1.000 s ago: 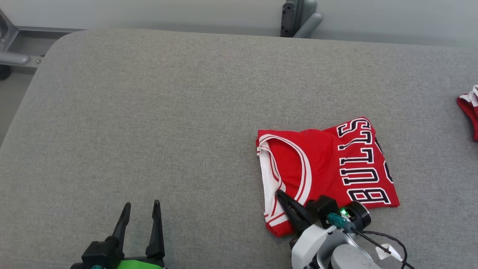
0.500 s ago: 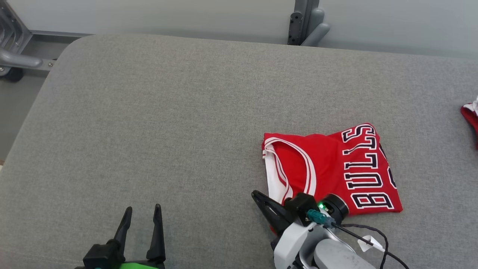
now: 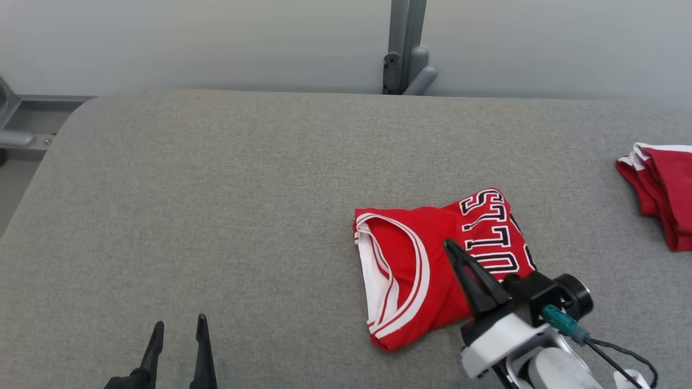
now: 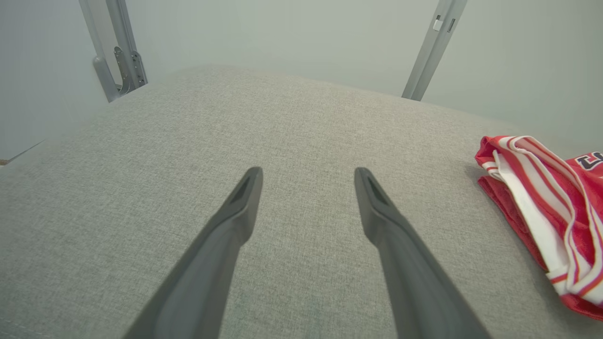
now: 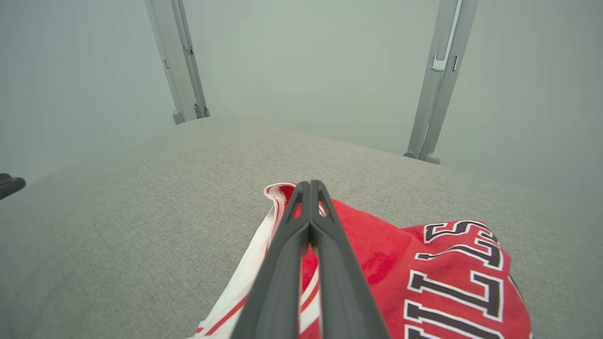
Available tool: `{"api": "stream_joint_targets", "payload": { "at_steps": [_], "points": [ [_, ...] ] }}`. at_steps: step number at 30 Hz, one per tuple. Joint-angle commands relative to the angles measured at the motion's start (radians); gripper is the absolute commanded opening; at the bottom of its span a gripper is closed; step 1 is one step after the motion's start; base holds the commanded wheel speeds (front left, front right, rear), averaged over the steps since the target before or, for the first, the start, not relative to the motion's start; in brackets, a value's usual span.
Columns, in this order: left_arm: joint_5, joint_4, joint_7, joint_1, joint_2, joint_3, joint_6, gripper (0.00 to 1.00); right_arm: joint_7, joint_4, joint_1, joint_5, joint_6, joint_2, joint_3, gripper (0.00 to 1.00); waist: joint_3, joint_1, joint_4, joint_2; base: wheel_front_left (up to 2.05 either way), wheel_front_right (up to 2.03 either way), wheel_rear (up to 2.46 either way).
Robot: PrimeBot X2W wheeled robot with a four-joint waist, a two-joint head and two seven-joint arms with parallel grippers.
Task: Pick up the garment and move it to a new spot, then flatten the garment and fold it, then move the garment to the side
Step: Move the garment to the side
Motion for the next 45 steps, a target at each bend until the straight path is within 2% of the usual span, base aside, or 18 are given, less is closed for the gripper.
{"api": "stream_joint_targets", "payload": {
  "at_steps": [1, 2, 3, 5, 6, 7, 8, 14, 18, 25, 35, 36, 40, 45],
  "points": [
    [0.008, -0.004, 0.0, 0.018, 0.002, 0.009, 0.0, 1.0, -0.002, -0.029, 0.035, -0.012, -0.001, -0.015, -0.036, 0.0, -0.03, 0.0, -0.032, 0.0053, 0.0, 0.0, 0.0],
    [0.011, -0.007, 0.0, 0.021, 0.002, 0.014, -0.001, 1.0, -0.002, -0.047, 0.053, -0.017, -0.001, -0.024, -0.071, 0.0, -0.035, 0.0, -0.037, 0.0053, 0.0, 0.0, 0.0],
    [0.015, -0.01, 0.0, 0.022, 0.002, 0.015, -0.002, 1.0, -0.003, -0.064, 0.073, -0.022, -0.001, -0.034, -0.105, 0.08, -0.039, 0.0, -0.042, 0.0053, 0.0, 0.0, 0.0],
    [0.019, -0.015, 0.0, 0.024, 0.002, 0.019, -0.004, 1.0, -0.003, -0.088, 0.109, -0.035, -0.001, -0.045, -0.174, 0.44, -0.043, 0.0, -0.05, 0.0053, 0.0, 0.0, 0.0],
    [0.023, -0.018, 0.0, 0.024, 0.002, 0.021, -0.004, 1.0, -0.003, -0.099, 0.125, -0.038, -0.001, -0.045, -0.21, 0.94, -0.045, 0.0, -0.054, 0.0053, 0.0, 0.0, 0.0],
    [0.024, -0.021, 0.0, 0.024, 0.002, 0.024, -0.004, 1.0, -0.002, -0.104, 0.142, -0.042, -0.001, -0.045, -0.244, 1.0, -0.048, 0.0, -0.057, 0.0053, 0.0, 0.0, 0.0],
    [0.024, -0.021, 0.0, 0.024, 0.002, 0.024, -0.004, 1.0, -0.002, -0.104, 0.142, -0.042, -0.001, -0.045, -0.244, 1.0, -0.048, 0.0, -0.057, 0.0053, 0.0, 0.0, 0.0],
    [0.034, -0.026, 0.0, 0.026, 0.002, 0.033, -0.009, 1.0, -0.002, -0.092, 0.211, -0.054, -0.001, -0.025, -0.409, 1.0, -0.062, 0.0, -0.072, 0.0053, 0.0, 0.0, 0.0],
    [0.036, -0.023, 0.0, 0.029, 0.002, 0.035, -0.008, 1.0, -0.003, -0.064, 0.226, -0.045, -0.001, -0.014, -0.461, 1.0, -0.071, 0.0, -0.076, 0.0053, 0.0, 0.0, 0.0],
    [0.037, -0.02, 0.0, 0.039, 0.002, 0.032, -0.004, 1.0, -0.002, -0.061, 0.251, -0.039, -0.001, 0.003, -0.517, 1.0, -0.079, 0.0, -0.075, 0.0053, 0.0, 0.0, 0.0],
    [0.047, -0.012, 0.0, 0.032, 0.002, 0.036, -0.022, 1.0, -0.002, -0.022, 0.264, -0.012, -0.001, 0.04, -0.546, 1.0, -0.067, 0.0, -0.068, 0.0053, 0.0, 0.0, 0.0],
    [0.048, -0.011, 0.0, 0.031, 0.002, 0.035, -0.024, 1.0, -0.002, 0.013, 0.262, 0.012, -0.001, 0.046, -0.548, 1.0, -0.067, 0.0, -0.066, 0.0053, 0.0, 0.0, 0.0],
    [0.046, -0.013, 0.0, 0.027, 0.002, 0.031, -0.027, 1.0, 0.02, 0.092, 0.162, 0.094, 0.0, 0.039, -0.444, 1.0, -0.055, 0.0, -0.066, 0.0053, 0.0, 0.0, 0.0],
    [0.045, -0.013, 0.0, 0.005, 0.002, 0.015, -0.031, 1.0, 0.239, 0.104, -0.006, 0.195, 0.0, -0.013, -0.321, 1.0, -0.02, 0.0, -0.068, 0.0053, 0.0, 0.0, 0.0]
  ]
}}
